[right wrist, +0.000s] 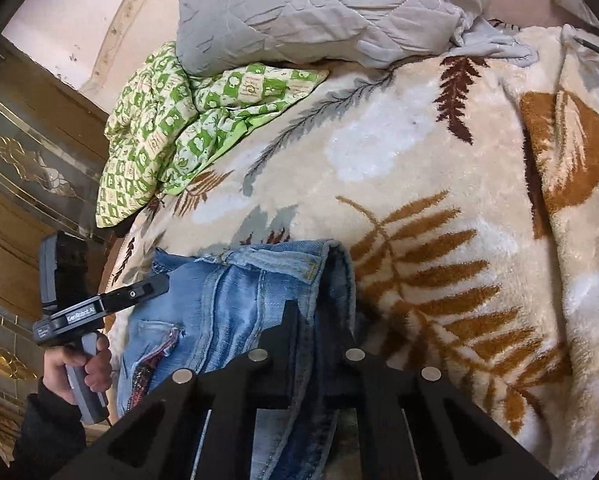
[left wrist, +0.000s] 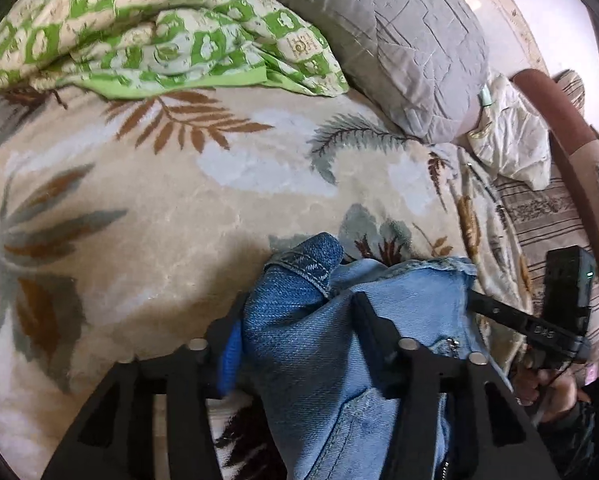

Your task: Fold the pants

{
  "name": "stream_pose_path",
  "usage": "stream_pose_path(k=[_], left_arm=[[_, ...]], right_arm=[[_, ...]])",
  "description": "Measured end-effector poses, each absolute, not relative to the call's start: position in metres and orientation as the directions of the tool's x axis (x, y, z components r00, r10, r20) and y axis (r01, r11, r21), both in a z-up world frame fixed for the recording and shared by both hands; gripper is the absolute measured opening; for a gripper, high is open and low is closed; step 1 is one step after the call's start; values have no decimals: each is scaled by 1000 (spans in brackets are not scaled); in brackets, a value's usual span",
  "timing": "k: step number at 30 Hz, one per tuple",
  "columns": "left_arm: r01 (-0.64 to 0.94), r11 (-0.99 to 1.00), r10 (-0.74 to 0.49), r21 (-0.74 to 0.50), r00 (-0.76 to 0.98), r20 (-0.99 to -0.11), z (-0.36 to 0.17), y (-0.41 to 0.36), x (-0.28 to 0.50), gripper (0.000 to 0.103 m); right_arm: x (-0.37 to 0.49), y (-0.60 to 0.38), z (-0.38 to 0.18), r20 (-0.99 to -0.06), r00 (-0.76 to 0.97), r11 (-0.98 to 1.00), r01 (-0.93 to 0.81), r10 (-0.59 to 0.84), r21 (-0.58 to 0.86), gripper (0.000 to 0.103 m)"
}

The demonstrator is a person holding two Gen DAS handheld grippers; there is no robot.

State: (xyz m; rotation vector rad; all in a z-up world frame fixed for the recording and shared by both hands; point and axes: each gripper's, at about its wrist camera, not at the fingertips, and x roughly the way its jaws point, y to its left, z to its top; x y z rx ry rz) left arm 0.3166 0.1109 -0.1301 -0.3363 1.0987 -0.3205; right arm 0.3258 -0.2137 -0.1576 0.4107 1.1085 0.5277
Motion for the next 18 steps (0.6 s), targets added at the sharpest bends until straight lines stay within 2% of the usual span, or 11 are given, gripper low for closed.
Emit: stream_pose_path(k=[2,3,4,5,6,7,10,13,18], left_arm=[[65,921,-373,-384,430,-822,-127,110,315,80],[44,928,-352,-370,431,-831,-125,111,314,93],[23,933,-333,-359,431,-839,-123,112,312,99],[10,935,-323,-354,432,-842,-121,114,310,99],[-7,939,-308,-345,435,-846,-117,115,308,99],[-22,943,-289,-331,438,-851,-112,115,304,99],[-24,958,-239,-285,478,-845,-95,110,286,100],[-17,971,-193,-240,543,-817,-68,103,257,103],[-15,989,-97,-148,688,-719,-11,87,192,103]], right_arm=[[325,-216,-154,-724,345,799,-173,597,576,11],[324,-218,-152,-724,342,797,-161,599,583,12],[323,-220,-147,-727,345,800,-148,593,582,20],[321,-222,-142,-734,354,809,-139,579,571,30],[318,-223,-134,-742,373,823,-133,558,552,68],[315,-225,-127,-741,396,832,-127,541,540,103],[300,-230,-100,-704,460,826,-137,542,547,103],[282,-229,-77,-710,477,843,-144,518,519,103],[228,-229,-26,-708,611,931,-159,355,330,103]])
